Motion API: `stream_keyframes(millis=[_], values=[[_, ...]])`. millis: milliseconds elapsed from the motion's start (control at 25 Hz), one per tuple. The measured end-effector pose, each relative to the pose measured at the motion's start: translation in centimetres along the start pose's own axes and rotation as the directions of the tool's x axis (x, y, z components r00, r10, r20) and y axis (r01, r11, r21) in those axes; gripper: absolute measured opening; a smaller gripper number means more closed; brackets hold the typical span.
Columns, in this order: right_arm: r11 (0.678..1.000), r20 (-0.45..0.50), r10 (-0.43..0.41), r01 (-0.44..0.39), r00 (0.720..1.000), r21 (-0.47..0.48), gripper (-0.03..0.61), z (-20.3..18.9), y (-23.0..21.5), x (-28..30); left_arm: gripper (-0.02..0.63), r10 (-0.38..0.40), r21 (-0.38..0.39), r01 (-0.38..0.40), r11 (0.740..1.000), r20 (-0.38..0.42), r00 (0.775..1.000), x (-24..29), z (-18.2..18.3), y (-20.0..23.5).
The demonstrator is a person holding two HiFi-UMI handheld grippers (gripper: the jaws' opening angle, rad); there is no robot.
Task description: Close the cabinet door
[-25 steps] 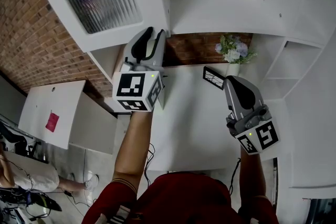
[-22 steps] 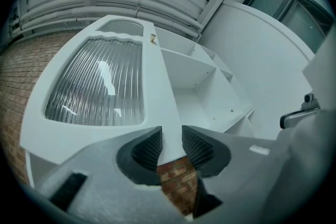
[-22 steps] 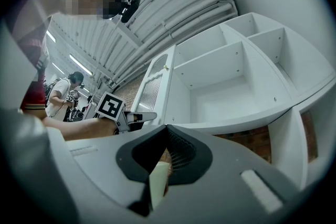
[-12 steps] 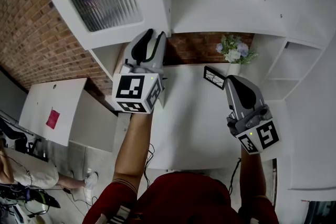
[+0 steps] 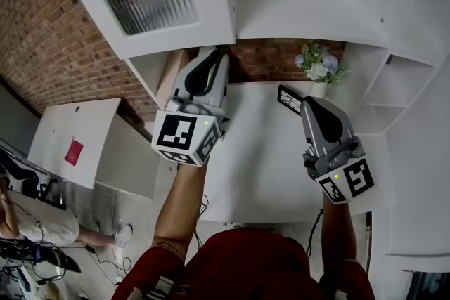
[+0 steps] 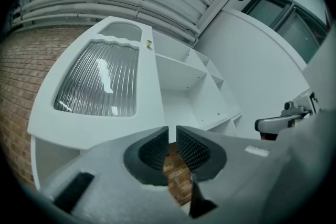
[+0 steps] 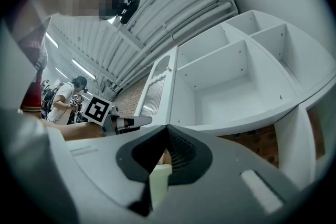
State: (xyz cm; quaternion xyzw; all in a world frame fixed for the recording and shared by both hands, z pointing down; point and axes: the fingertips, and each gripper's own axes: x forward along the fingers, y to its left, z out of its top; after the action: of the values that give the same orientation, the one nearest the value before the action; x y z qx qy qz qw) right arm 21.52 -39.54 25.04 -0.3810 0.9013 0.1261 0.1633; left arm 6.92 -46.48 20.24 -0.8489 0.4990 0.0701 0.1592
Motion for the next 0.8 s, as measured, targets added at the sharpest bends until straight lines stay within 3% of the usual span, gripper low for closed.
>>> stream_keyframes(millis=[320, 800], values=[[0.999, 0.016, 0.032, -0.032, 0.999, 0.017, 0.014, 0.2, 2.2, -0.1, 0.003, -0.067, -0.060, 0.068, 0.996, 0.011, 0.998, -3.5, -0.6, -3.2], [1.000, 0.018, 0.024, -0.024, 1.000, 0.015, 0.014, 0.6, 4.8, -1.4, 0.002, -0.196, -0.106, 0.208, 0.972, 0.108, 0.975, -7.4, 0.0, -8.0]])
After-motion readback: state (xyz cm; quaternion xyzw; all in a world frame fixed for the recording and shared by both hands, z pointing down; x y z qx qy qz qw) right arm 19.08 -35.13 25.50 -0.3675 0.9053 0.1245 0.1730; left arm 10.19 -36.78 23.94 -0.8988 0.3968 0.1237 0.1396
